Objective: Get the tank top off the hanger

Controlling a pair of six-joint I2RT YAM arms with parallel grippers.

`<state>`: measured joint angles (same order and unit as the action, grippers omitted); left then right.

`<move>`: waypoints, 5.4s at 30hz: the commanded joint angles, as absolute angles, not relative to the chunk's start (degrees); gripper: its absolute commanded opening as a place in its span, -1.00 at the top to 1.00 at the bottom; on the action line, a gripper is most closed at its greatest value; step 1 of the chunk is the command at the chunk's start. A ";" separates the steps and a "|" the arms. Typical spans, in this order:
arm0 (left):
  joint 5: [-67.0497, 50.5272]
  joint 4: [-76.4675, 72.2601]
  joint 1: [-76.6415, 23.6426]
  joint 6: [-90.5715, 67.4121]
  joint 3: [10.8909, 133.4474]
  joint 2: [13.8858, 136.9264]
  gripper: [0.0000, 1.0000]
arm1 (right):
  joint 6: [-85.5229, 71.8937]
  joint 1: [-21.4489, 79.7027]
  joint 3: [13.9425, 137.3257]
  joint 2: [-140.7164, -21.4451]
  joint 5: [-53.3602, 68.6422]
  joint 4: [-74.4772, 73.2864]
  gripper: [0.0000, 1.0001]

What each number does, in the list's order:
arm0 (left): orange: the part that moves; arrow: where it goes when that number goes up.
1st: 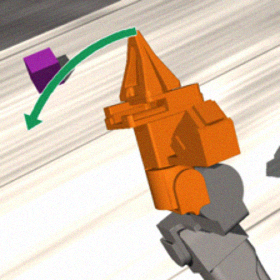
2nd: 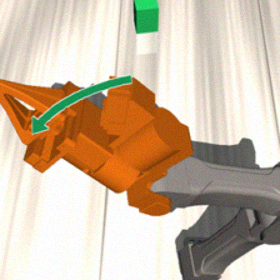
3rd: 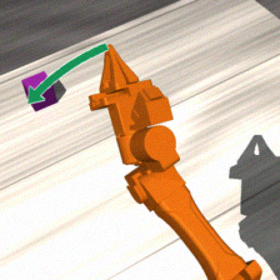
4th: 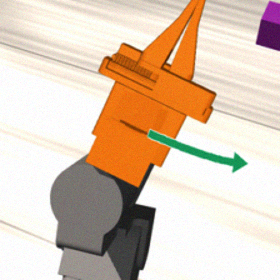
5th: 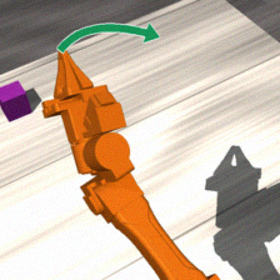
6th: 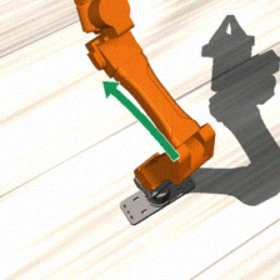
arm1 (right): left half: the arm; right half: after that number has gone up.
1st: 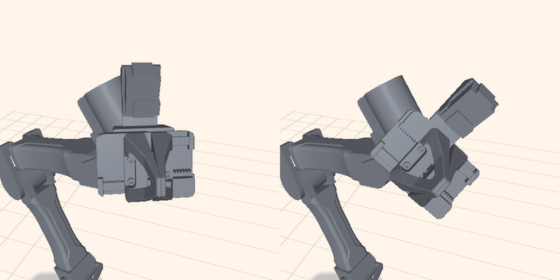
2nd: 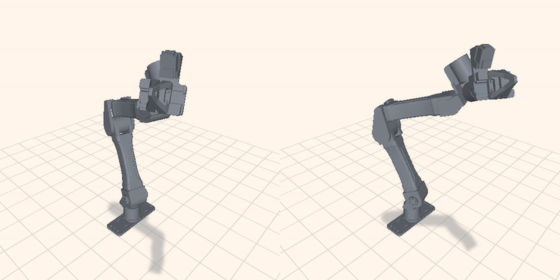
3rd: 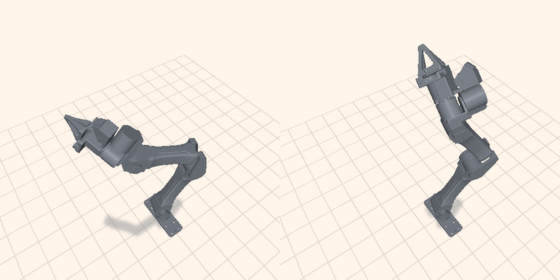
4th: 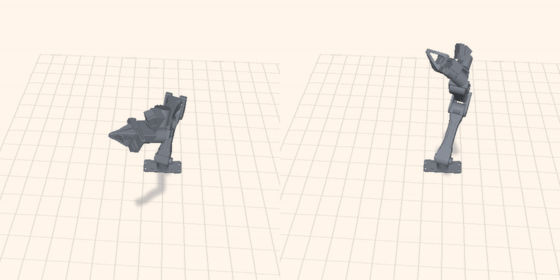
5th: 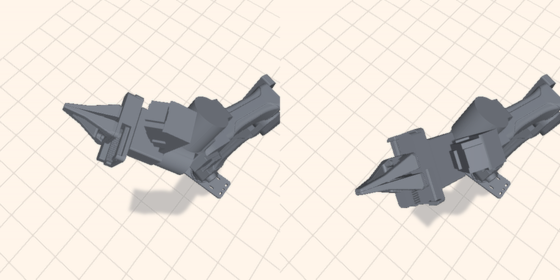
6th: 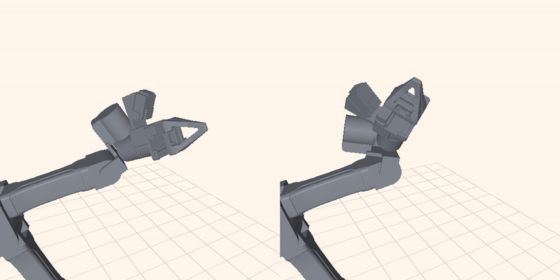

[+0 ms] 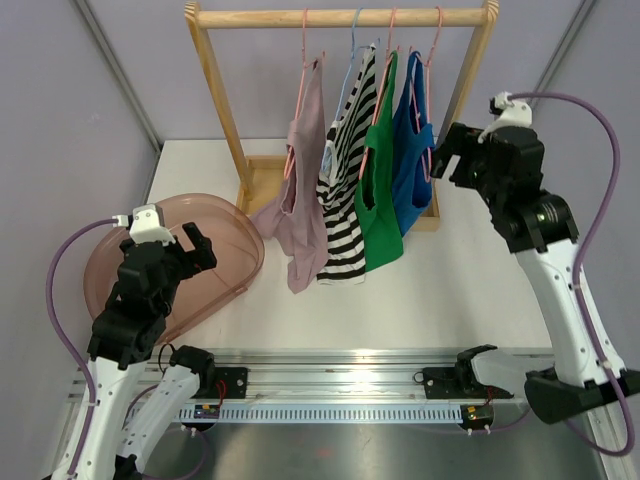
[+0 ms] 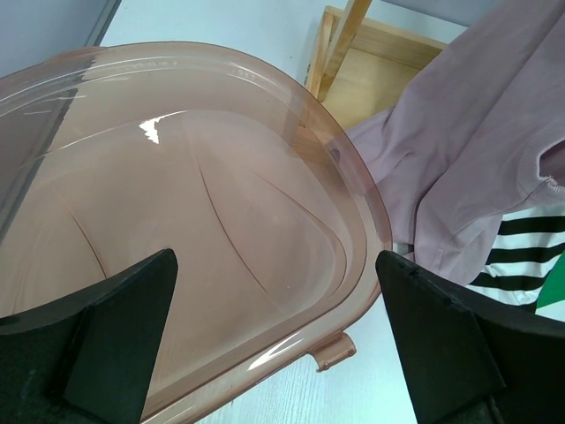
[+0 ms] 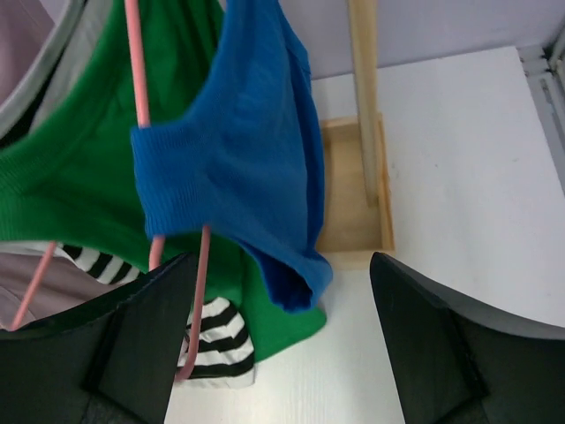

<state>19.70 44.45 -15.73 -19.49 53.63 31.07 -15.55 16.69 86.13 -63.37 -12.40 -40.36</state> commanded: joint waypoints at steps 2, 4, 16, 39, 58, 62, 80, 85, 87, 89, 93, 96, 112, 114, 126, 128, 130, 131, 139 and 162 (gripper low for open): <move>18.11 41.04 -16.00 -19.16 52.91 30.41 -0.98 | -11.61 17.14 97.26 -71.88 -8.44 -39.81 -0.71; 17.93 41.04 -16.00 -19.07 52.82 30.41 -0.98 | -11.08 17.14 100.18 -75.21 -8.35 -40.16 -0.68; 17.58 40.78 -16.00 -18.90 52.73 30.50 -0.98 | -9.49 17.23 120.57 -86.39 -6.86 -42.35 -0.65; 16.79 40.61 -16.00 -18.81 52.56 30.41 -0.98 | -3.69 17.14 143.08 -105.55 -11.87 -54.05 0.70; 16.26 40.52 -16.00 -18.63 52.56 30.85 -0.98 | -3.25 17.14 147.22 -99.50 -11.16 -52.56 1.00; 13.02 39.73 -16.00 -18.20 52.56 30.94 -0.98 | -4.04 17.14 143.80 -95.63 -10.81 -52.65 1.00; -6.23 32.88 -16.00 -23.20 55.81 31.64 -0.98 | -10.63 17.23 112.68 -62.42 -15.02 -53.00 1.00; -12.39 27.87 -17.48 -27.94 55.46 33.04 -0.98 | -11.86 17.14 116.09 -55.03 -14.50 -58.17 1.00; -12.66 25.15 -20.54 -29.61 55.81 34.54 -0.98 | -11.87 17.14 117.24 -53.44 -12.66 -61.15 1.00; -10.83 22.95 -23.45 -30.14 56.42 36.11 -0.98 | -11.17 17.14 118.73 -53.52 -8.38 -63.88 1.00; -3.71 20.66 -34.06 -30.06 59.23 40.85 -0.98 | -8.62 17.14 114.99 -54.32 2.61 -71.18 1.00; 2.97 17.94 -41.97 -28.13 60.03 43.93 -0.98 | -8.61 17.14 106.83 -51.60 10.79 -69.18 1.00; 17.93 0.26 -61.96 -13.98 67.05 60.72 -0.98 | -11.51 18.63 95.01 -47.20 39.90 -62.05 1.00; 16.27 -1.84 -62.31 -13.89 68.55 63.09 -0.98 | -11.51 18.98 95.18 -46.76 40.25 -61.79 1.00; 19.68 -3.08 -64.51 -12.75 71.54 69.17 0.23 | -10.20 21.62 95.98 -45.88 35.34 -62.14 1.00; 21.61 -3.08 -64.51 -12.31 71.28 69.26 0.74 | -10.20 21.97 95.80 -45.97 35.33 -61.88 1.00; 24.42 -1.86 -64.51 -12.83 71.45 69.08 0.91 | -9.85 22.23 95.36 -45.97 34.11 -61.87 1.00; 28.26 -1.32 -64.60 -13.70 71.46 68.56 0.98 | -9.67 22.41 95.19 -46.05 32.80 -62.14 1.00; 52.81 11.21 -63.29 -22.93 68.03 62.06 1.00 | -4.67 31.19 92.99 -46.32 26.37 -64.07 1.00; -12.72 -13.88 -54.58 -21.89 40.70 40.78 1.00 | -16.08 40.17 55.68 -32.96 26.20 7.25 1.00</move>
